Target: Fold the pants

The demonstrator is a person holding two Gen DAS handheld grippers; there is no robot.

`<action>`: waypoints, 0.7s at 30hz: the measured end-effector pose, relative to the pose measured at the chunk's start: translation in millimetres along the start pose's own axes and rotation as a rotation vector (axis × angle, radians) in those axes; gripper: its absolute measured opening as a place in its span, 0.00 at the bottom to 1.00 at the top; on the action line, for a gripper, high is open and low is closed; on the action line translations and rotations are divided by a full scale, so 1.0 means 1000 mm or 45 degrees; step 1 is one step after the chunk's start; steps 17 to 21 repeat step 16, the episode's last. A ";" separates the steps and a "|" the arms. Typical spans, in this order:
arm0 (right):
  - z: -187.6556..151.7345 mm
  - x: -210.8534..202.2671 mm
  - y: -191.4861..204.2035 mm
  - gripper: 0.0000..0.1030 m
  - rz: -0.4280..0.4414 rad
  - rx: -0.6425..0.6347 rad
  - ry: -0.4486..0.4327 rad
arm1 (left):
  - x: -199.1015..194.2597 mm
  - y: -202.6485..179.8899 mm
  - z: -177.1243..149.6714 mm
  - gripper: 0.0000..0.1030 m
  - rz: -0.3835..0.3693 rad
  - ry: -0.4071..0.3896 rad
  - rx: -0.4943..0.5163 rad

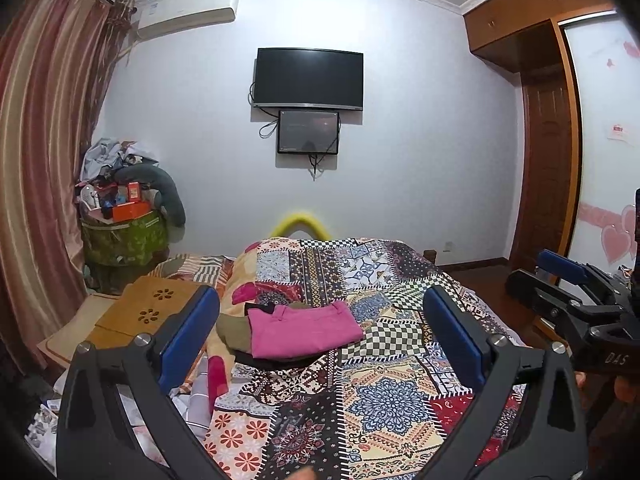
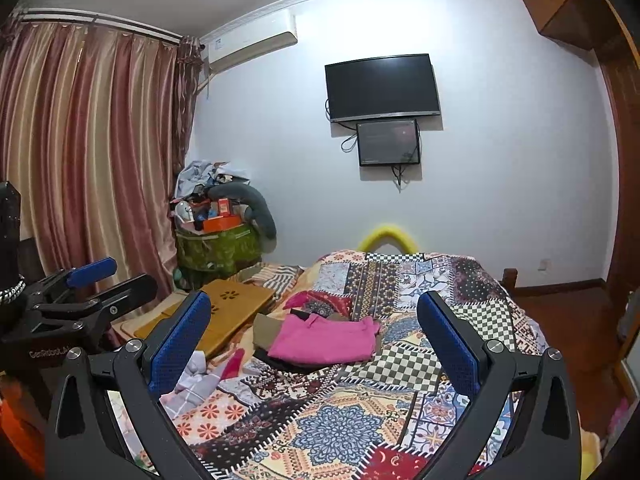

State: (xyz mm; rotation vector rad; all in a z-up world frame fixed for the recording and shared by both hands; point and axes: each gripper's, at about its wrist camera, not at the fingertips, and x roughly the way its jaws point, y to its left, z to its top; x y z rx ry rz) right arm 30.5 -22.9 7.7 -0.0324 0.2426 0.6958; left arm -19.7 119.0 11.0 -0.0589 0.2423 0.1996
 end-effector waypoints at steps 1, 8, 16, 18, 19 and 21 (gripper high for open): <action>0.000 0.000 0.000 0.99 -0.002 0.001 0.001 | 0.000 0.000 0.000 1.00 0.001 0.000 0.002; 0.000 0.000 -0.001 0.99 -0.005 -0.001 0.004 | 0.000 -0.004 -0.001 1.00 -0.010 0.003 0.019; -0.002 0.000 -0.002 0.99 -0.007 0.011 0.010 | 0.004 -0.007 -0.004 1.00 -0.011 0.012 0.040; -0.002 0.000 -0.002 0.99 -0.007 0.011 0.010 | 0.004 -0.007 -0.004 1.00 -0.011 0.012 0.040; -0.002 0.000 -0.002 0.99 -0.007 0.011 0.010 | 0.004 -0.007 -0.004 1.00 -0.011 0.012 0.040; -0.002 0.000 -0.002 0.99 -0.007 0.011 0.010 | 0.004 -0.007 -0.004 1.00 -0.011 0.012 0.040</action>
